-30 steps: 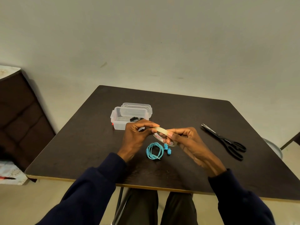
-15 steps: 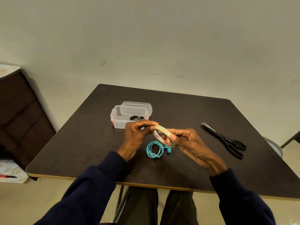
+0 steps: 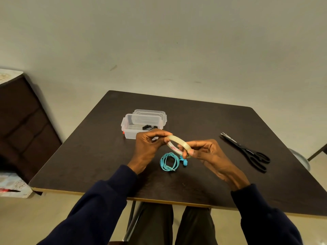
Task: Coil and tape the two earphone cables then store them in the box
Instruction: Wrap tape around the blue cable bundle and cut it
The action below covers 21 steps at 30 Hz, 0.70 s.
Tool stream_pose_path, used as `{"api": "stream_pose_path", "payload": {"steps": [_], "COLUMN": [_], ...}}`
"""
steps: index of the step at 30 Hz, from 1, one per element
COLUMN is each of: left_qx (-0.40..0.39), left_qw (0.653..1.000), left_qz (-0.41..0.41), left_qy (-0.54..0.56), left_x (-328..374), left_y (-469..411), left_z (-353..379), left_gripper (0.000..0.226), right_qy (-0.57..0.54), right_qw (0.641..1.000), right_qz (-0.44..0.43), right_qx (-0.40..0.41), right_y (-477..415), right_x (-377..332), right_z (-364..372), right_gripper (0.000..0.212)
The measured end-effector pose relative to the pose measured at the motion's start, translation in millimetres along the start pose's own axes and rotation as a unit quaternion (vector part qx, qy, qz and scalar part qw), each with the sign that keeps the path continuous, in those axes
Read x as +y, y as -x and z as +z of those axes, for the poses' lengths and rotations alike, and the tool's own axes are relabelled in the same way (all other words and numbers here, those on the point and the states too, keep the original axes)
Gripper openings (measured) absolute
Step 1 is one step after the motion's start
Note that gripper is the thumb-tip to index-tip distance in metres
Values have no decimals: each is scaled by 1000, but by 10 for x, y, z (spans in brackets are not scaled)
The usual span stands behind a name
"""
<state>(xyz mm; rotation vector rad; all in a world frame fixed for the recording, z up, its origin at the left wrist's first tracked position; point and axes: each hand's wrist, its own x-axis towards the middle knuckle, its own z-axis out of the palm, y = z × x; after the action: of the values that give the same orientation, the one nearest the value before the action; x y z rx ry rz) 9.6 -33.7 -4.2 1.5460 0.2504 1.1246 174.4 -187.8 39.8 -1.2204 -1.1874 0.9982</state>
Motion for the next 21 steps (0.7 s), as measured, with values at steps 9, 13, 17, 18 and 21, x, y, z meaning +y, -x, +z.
{"api": "stream_pose_path", "payload": {"steps": [9,13,17,18,21], "left_qx": [-68,-66,-59,-58,-52], "left_qw": [991,989,986,985,982], "left_qz": [44,18,15,24,39], "left_qy": [-104,-134,-155,-162,-178], "left_x": [101,47,2,2,32], "left_y": [22,-36,-32,-24,5], "left_z": [157,61,44,59,97], "left_gripper": [33,36,19,17,15], "right_qy": [185,189,190,187,180], "right_qw": [979,978,980,981,981], "right_qz": [-30,-31,-10,-3,3], "right_qx": [79,81,51,53,70], "right_y": [-122,-78,-90,-97,-113], "right_x": [-25,-35,-29,-27,-41], "right_z": [87,36,24,26,36], "right_gripper": [17,18,9,12,16]}}
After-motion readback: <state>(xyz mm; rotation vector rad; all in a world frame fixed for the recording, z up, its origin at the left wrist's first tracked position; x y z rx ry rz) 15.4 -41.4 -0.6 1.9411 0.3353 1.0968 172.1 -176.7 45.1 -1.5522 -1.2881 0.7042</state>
